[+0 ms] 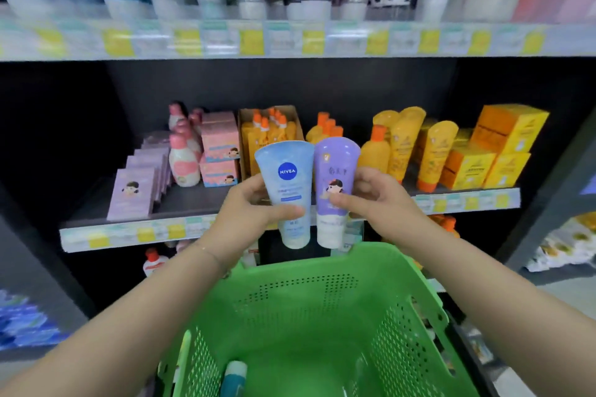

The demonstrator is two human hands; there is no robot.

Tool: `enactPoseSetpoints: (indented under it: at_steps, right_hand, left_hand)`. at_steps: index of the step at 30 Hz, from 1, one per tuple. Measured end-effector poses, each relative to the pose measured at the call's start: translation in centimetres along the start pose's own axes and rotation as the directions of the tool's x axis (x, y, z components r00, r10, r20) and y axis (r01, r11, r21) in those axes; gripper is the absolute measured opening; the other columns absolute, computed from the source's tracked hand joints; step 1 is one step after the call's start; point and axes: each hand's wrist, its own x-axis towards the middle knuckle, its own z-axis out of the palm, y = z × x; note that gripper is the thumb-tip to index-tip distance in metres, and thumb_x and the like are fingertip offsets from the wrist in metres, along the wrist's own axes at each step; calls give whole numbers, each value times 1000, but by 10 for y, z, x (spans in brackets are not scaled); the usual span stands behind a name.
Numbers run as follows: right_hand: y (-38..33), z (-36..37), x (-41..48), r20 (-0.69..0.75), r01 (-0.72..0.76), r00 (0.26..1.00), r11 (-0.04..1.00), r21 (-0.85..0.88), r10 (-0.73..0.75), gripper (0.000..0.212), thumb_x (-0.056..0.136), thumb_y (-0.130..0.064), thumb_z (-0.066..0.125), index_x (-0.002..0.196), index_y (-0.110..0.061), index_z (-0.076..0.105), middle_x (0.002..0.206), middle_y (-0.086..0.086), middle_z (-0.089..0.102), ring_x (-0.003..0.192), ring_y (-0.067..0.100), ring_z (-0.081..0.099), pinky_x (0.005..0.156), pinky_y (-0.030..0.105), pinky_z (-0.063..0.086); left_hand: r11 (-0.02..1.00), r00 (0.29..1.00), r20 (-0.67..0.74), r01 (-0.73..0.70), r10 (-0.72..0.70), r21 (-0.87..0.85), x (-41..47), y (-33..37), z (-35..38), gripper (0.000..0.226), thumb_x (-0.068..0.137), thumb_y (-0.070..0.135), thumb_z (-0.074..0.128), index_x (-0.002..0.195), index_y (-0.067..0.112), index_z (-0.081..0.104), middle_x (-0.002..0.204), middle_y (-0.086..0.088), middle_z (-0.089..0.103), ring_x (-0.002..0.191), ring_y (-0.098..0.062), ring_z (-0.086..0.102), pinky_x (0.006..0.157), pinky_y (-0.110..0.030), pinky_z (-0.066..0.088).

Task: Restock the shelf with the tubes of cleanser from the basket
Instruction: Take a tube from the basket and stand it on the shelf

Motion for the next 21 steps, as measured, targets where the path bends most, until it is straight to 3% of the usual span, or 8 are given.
enactPoseSetpoints:
  at_steps: [2,6,10,16,21]
  right_hand:
    - [-15,-1,1,-59,28,998,999,46,-25,26,84,-8,73,109,-7,66,103,14,73,99,32,68,88,46,56]
    - [-41,-4,2,-146,77,988,989,127,-58,20,85,-11,72,105,-11,66,99,7,74,90,25,70,83,41,55]
    - [-59,-2,1,-204,109,977,973,206,-66,27,85,-14,72,110,-9,63,102,7,74,91,22,71,77,36,56]
    - [-77,-3,2,-308,186,946,949,253,-104,29,83,-15,75,107,-13,59,96,6,75,82,15,72,63,21,53]
    - [-86,-14,2,-334,216,934,948,234,-130,30,83,-15,75,108,-13,59,95,7,74,85,19,72,67,26,54]
  left_hand:
    - [998,999,-16,-30,30,-59,2,13,2,36,74,-1,76,107,12,68,104,-2,74,90,-8,68,66,-15,53]
    - [985,998,-34,-61,57,-159,5,33,5,37,77,3,75,112,12,68,108,-5,73,103,-25,68,86,-43,57]
    - [969,992,-94,-103,84,-224,7,47,11,36,73,5,78,108,12,68,106,-7,73,103,-31,67,89,-50,55]
    - [954,983,-157,-139,99,-267,8,67,13,44,71,8,81,107,10,56,99,-8,74,91,-24,72,80,-45,58]
    - [951,978,-159,-172,134,-257,7,80,17,45,73,11,80,110,6,54,96,-4,75,87,-20,73,67,-33,56]
